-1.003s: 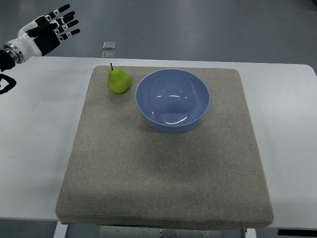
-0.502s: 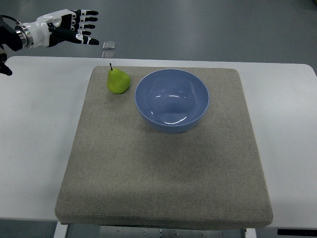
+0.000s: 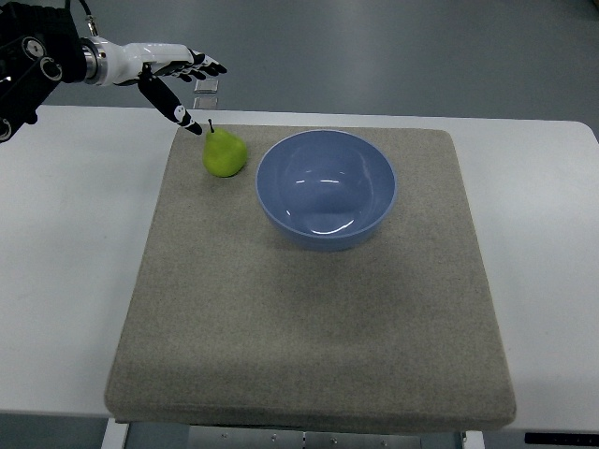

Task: Place pear in bowl with left hand
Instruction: 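Lower the left hand onto the green pear and close fingers around it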

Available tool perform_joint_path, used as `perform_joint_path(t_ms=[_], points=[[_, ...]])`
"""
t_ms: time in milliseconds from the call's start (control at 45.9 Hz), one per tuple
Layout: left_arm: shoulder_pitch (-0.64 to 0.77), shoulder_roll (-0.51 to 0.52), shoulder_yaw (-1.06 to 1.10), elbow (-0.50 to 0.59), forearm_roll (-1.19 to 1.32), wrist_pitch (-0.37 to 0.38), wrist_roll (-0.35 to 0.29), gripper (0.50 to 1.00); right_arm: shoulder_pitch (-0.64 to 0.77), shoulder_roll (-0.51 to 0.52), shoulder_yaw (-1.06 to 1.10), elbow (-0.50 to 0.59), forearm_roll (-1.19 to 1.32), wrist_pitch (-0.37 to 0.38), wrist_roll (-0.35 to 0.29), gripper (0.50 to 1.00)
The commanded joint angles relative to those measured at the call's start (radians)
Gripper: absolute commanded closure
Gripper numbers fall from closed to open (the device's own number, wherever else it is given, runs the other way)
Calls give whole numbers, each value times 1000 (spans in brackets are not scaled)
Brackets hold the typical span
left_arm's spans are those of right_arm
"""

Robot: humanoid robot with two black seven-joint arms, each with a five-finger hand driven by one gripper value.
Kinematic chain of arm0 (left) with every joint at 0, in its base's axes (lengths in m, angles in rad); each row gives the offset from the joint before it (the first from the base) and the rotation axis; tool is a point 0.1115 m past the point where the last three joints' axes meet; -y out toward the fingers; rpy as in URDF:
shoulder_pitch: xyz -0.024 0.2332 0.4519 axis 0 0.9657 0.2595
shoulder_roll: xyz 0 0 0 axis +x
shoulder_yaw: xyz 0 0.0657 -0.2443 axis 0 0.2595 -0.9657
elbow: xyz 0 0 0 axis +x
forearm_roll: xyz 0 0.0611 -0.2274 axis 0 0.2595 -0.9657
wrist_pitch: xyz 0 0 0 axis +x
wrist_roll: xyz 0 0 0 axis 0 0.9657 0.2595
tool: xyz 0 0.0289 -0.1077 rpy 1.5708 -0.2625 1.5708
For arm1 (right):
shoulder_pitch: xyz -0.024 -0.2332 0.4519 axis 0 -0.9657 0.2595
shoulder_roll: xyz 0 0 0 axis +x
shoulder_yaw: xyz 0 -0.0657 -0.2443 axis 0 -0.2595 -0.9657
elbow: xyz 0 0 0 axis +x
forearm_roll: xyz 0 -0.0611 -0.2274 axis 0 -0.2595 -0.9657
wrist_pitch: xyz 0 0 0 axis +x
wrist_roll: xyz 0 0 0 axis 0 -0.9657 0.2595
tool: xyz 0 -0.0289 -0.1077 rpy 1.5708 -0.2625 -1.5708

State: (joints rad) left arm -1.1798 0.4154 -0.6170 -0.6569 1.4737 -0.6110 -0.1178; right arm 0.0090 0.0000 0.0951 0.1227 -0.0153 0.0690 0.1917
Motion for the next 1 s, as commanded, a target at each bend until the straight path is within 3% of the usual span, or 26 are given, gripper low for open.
perform_joint_path(t_ms=[0,131,305,611,981], points=[[0,-15,48,0,7,0,0,506,0,0,0,0,0,0,0,574],[2,-30,112,0,7,26,1,506,2,0,0,0,0,0,0,574],[40,-73,138,11,11,154,1,506,0,0,0,0,0,0,0,574],[55,-106,180,34,13,235,1,506,0,0,0,0,0,0,0,574],[62,-107,204,53,11,247,1,510,0,0,0,0,0,0,0,574]])
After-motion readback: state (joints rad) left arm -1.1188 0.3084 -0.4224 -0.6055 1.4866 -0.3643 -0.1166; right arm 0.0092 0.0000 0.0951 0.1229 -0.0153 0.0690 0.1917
